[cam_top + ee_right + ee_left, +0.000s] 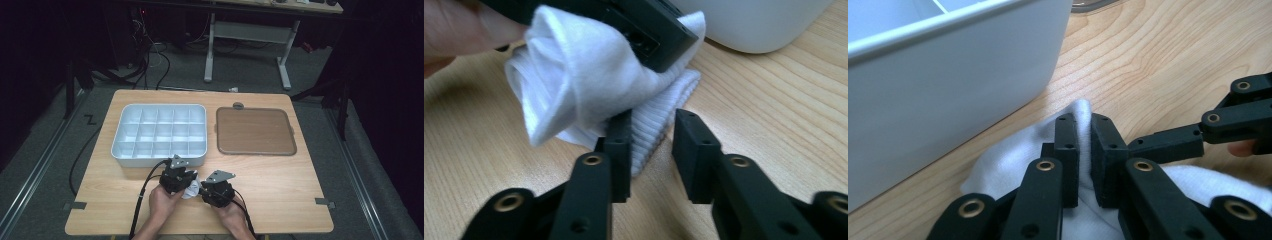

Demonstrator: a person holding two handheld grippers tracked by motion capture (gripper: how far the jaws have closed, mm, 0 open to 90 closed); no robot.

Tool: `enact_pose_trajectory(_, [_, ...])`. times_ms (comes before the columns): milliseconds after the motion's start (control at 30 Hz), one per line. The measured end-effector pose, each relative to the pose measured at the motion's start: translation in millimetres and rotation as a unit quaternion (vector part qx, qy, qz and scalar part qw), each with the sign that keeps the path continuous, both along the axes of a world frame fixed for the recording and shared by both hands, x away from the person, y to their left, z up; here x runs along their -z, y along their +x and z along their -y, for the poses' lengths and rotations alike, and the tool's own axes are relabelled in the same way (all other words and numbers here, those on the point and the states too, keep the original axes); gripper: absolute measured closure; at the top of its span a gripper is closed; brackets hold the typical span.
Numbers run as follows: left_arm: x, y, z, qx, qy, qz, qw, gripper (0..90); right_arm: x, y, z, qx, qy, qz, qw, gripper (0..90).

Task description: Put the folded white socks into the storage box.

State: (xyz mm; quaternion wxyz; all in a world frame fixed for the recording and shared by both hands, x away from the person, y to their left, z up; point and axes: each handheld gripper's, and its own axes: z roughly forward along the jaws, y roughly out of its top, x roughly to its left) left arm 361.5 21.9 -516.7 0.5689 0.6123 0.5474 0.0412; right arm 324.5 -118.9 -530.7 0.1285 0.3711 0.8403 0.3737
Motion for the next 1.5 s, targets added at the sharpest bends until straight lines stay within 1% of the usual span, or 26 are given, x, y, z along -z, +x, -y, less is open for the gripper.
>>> enact_pose_trajectory(67, [-2.0,-0.9,-0.7,0.005,-0.006,-0.005,1.0,74.0,-1.2,0.5,0.3,0.003,-0.005,-0.004,1.0,63.9])
enact_pose_trajectory(100, [-5.0,-3.3,-0.3,0.004,-0.012,-0.004,0.9999,65.6,-2.5,0.4,2.1,0.006,-0.002,-0.009,0.9999,62.6])
enact_pose_trajectory(133, [-5.0,-3.3,-0.3,0.004,-0.012,-0.004,0.9999,62.5,-2.5,0.4,2.1,0.006,-0.002,-0.009,0.9999,62.6])
enact_pose_trajectory(167, [-6.5,-4.5,-0.5,0.004,-0.013,-0.001,0.9999,62.5,-3.3,-0.1,3.2,0.008,-0.002,-0.008,0.9999,62.3])
enact_pose_trajectory(200, [-8.7,-6.0,-1.4,0.002,-0.014,0.001,0.9999,58.3,-5.7,-1.4,5.3,0.012,0.001,-0.007,0.9999,61.4])
enact_pose_trajectory(300, [-11.2,-7.1,-3.2,0.0,-0.016,0.001,0.9999,55.6,-8.1,-2.7,7.9,0.015,0.002,-0.008,0.9999,61.1])
enact_pose_trajectory(333, [-12.5,-8.0,-4.4,0.0,-0.016,0.004,0.9999,53.5,-9.6,-3.4,10.9,0.016,0.008,-0.01,0.9998,61.2])
enact_pose_trajectory(400, [-15.6,-10.4,-6.8,0.001,-0.018,0.007,0.9998,51.8,-10.6,-4.6,13.0,0.016,0.005,-0.01,0.9998,61.4])
enact_pose_trajectory(533, [-23.1,-15.9,-12.7,0.002,-0.025,0.011,0.9996,49.5,-12.6,-6.6,16.4,0.015,-0.001,-0.009,0.9998,62.6])
enact_pose_trajectory(667, [-27.6,-18.1,-17.5,0.0,-0.032,0.012,0.9994,47.6,-16.2,-7.0,20.9,0.02,0.007,-0.009,0.9997,63.5])
enact_pose_trajectory(733, [-30.7,-19.8,-23.1,-0.01,-0.032,0.014,0.9993,46.5,-21.6,-7.9,25.4,0.025,0.016,-0.004,0.9996,63.8])
enact_pose_trajectory(767, [-30.7,-19.8,-23.1,-0.01,-0.032,0.014,0.9993,46.1,-23.9,-8.3,27.2,0.026,0.017,-0.001,0.9995,64.0])
enact_pose_trajectory(833, [-34.6,-21.7,-30.7,-0.017,-0.034,0.022,0.999,45.5,-27.9,-9.6,30.9,0.028,0.027,0.004,0.9992,65.3])
enact_pose_trajectory(867, [-34.6,-21.7,-30.7,-0.017,-0.034,0.022,0.999,45.5,-27.9,-9.6,30.9,0.028,0.027,0.004,0.9992,65.3])
enact_pose_trajectory(900, [-35.1,-22.0,-33.8,-0.021,-0.04,0.022,0.9987,45.5,-29.8,-9.9,31.9,0.028,0.028,0.005,0.9992,66.0])
enact_pose_trajectory(933, [-34.4,-22.7,-38.2,-0.023,-0.039,0.021,0.9988,45.4,-34.3,-10.9,32.4,0.024,0.029,0.01,0.9992,69.4])
enact_pose_trajectory(967, [-34.4,-22.7,-38.2,-0.023,-0.039,0.021,0.9988,45.4,-34.3,-10.9,32.4,0.024,0.029,0.01,0.9992,69.4])
enact_pose_trajectory(1000, [-33.7,-24.1,-40.3,-0.024,-0.036,0.025,0.9988,45.4,-37.2,-11.7,31.7,0.021,0.03,0.011,0.9993,71.6])
enact_pose_trajectory(1100, [-28.5,-27.9,-43.2,-0.025,-0.031,0.023,0.9989,46.3,-48.5,-13.7,24.7,0.001,0.03,0.022,0.9993,75.9])
enact_pose_trajectory(1167, [-26.0,-28.7,-43.5,-0.024,-0.027,0.022,0.9991,46.8,-51.3,-14.3,22.1,-0.002,0.031,0.023,0.9992,76.1])
enact_pose_trajectory(1200, [-21.0,-29.9,-42.7,-0.025,-0.022,0.017,0.9993,47.7,-56.4,-15.6,16.0,-0.011,0.031,0.03,0.999,76.5])
enact_pose_trajectory(1233, [-21.0,-29.9,-42.7,-0.025,-0.022,0.017,0.9993,47.7,-58.8,-16.4,12.7,-0.017,0.029,0.033,0.9989,76.8])
enact_pose_trajectory(1300, [-16.5,-30.8,-40.8,-0.025,-0.015,0.016,0.9994,47.7,-60.5,-16.8,9.5,-0.023,0.03,0.037,0.9986,77.0])
enact_pose_trajectory(1400, [-13.9,-31.7,-38.4,-0.026,-0.018,0.013,0.9994,47.8,-63.1,-17.0,-0.6,-0.034,0.027,0.038,0.9983,77.1])
enact_pose_trajectory(1467, [-11.8,-31.5,-37.6,-0.028,-0.016,0.012,0.9994,48.5,-61.7,-15.1,-7.4,-0.041,0.024,0.035,0.9983,77.1])
enact_pose_trajectory(1500, [-10.7,-31.5,-37.0,-0.028,-0.01,0.012,0.9995,48.7,-60.1,-13.3,-11.2,-0.044,0.019,0.034,0.9983,77.0])
